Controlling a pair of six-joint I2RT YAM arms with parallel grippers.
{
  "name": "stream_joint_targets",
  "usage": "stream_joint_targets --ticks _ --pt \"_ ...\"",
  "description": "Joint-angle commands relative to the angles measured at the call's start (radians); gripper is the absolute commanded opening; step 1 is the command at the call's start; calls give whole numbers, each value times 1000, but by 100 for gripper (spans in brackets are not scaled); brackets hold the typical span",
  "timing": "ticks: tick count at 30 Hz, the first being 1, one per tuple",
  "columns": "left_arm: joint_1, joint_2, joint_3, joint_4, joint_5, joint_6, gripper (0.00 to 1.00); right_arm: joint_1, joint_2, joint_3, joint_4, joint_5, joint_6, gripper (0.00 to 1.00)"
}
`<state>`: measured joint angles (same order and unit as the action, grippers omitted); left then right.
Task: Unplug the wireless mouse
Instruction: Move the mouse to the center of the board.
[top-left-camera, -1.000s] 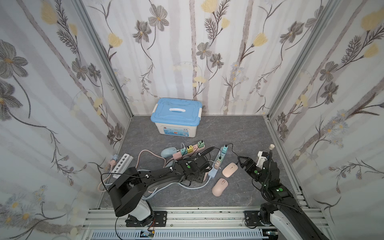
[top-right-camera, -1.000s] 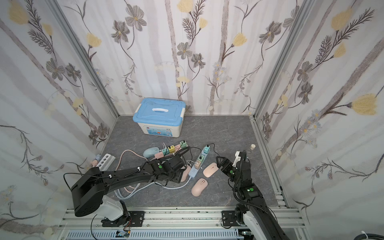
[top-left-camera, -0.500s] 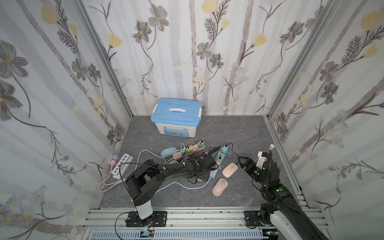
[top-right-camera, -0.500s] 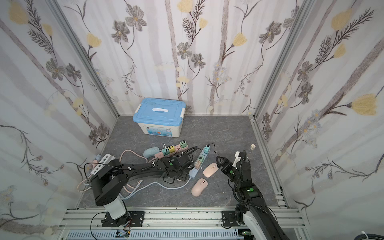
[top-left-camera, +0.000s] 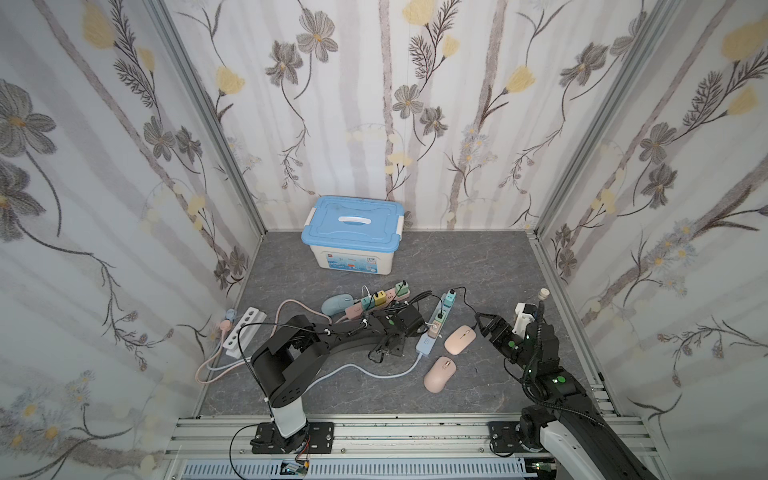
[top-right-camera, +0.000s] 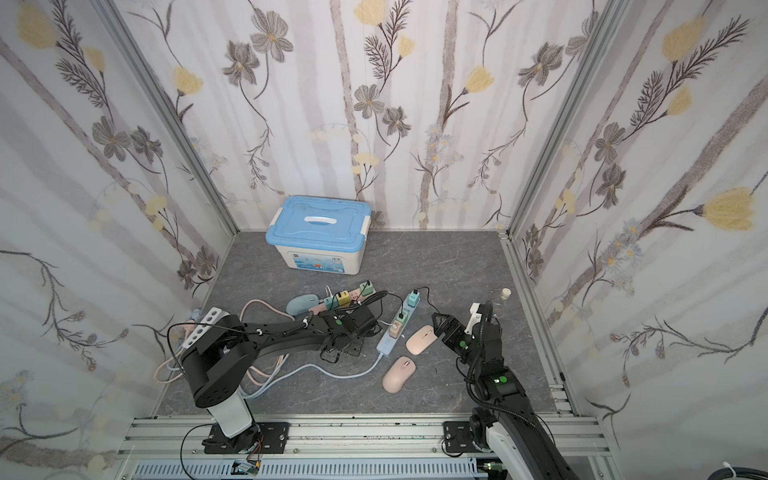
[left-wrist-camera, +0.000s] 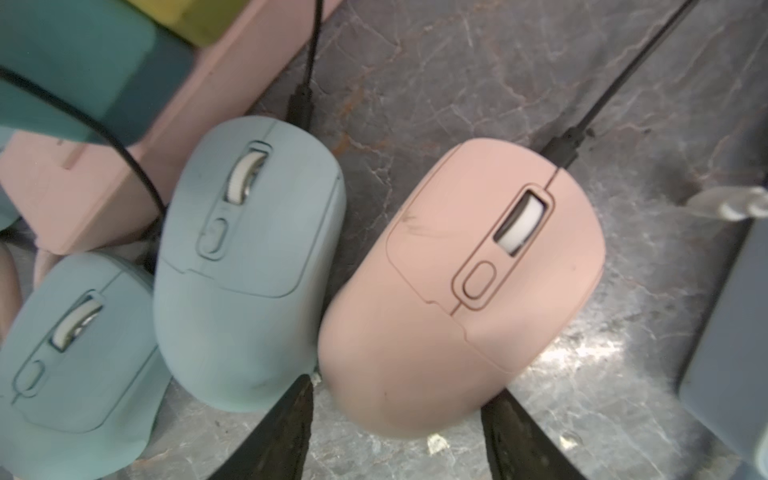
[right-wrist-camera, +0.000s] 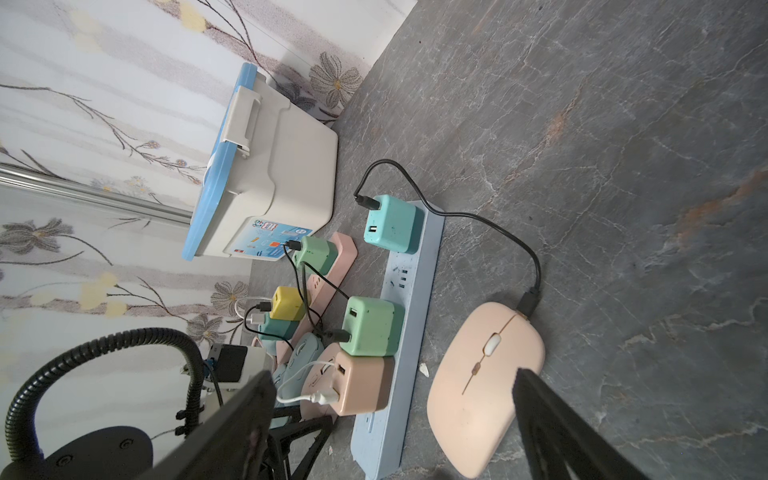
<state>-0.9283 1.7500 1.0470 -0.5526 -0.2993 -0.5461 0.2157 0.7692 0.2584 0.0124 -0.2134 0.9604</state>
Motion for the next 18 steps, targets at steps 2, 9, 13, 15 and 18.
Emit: stream_joint_targets --ticks 2,9,13,15,18 --pt "14 -19 2 -19 -23 -5 68 1 -2 -2 46 6 5 90" --pt "13 -156 -24 -20 64 -10 74 1 -19 -1 43 9 8 90" --pt "-14 -275 -32 25 139 20 76 1 -25 -2 44 11 8 90" --pt "-29 -309 -11 39 170 26 74 1 -21 -2 47 11 10 90" --pt "-55 -299 64 29 185 37 69 1 -13 -2 51 10 9 89"
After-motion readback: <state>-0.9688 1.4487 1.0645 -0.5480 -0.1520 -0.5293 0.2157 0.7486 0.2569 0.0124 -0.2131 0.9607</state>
